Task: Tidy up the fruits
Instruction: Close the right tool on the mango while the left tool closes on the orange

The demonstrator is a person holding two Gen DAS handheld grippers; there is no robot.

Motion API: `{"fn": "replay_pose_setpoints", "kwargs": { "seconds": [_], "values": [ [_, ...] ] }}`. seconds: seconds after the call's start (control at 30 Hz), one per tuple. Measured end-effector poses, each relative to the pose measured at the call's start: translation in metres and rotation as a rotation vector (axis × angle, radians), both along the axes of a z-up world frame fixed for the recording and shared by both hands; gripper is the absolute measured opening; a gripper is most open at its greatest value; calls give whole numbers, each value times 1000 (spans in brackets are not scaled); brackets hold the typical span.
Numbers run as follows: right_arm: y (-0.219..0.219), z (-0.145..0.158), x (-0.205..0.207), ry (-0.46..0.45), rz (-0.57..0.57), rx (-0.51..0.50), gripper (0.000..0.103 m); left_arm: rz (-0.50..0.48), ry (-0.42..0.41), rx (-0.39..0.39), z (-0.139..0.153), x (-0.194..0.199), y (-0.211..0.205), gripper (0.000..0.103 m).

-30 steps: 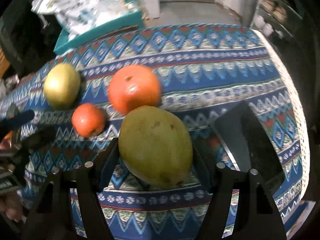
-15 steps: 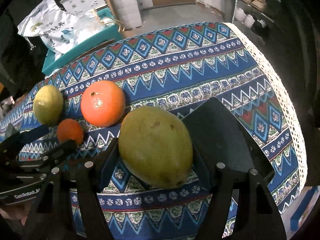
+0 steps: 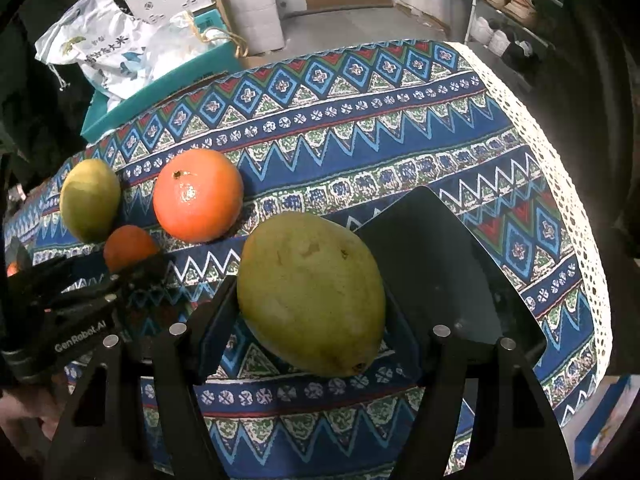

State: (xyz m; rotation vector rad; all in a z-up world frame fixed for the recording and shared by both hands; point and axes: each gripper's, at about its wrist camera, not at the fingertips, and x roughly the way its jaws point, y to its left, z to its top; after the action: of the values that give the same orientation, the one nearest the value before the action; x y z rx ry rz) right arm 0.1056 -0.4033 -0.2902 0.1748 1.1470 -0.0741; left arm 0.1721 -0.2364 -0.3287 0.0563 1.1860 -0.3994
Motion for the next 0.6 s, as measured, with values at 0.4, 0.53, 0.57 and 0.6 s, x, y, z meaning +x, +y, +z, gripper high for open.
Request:
{"fn": "replay_pose_setpoints", "kwargs": {
  "seconds": [0.4, 0.53, 0.57, 0.6],
  "values": [
    [6, 27, -4, -50, 20, -37, 70, 19, -77, -16, 40, -14, 14, 46],
    [10, 42, -7, -80, 26, -44, 70, 29, -100, -29, 59, -19, 17, 46],
    [11, 45, -8, -85, 26, -46, 70, 29, -107, -29, 62, -20, 18, 46],
    [12, 49, -8, -91, 25, -47, 70, 27, -119, -31, 69, -23, 19, 46]
  ]
}}
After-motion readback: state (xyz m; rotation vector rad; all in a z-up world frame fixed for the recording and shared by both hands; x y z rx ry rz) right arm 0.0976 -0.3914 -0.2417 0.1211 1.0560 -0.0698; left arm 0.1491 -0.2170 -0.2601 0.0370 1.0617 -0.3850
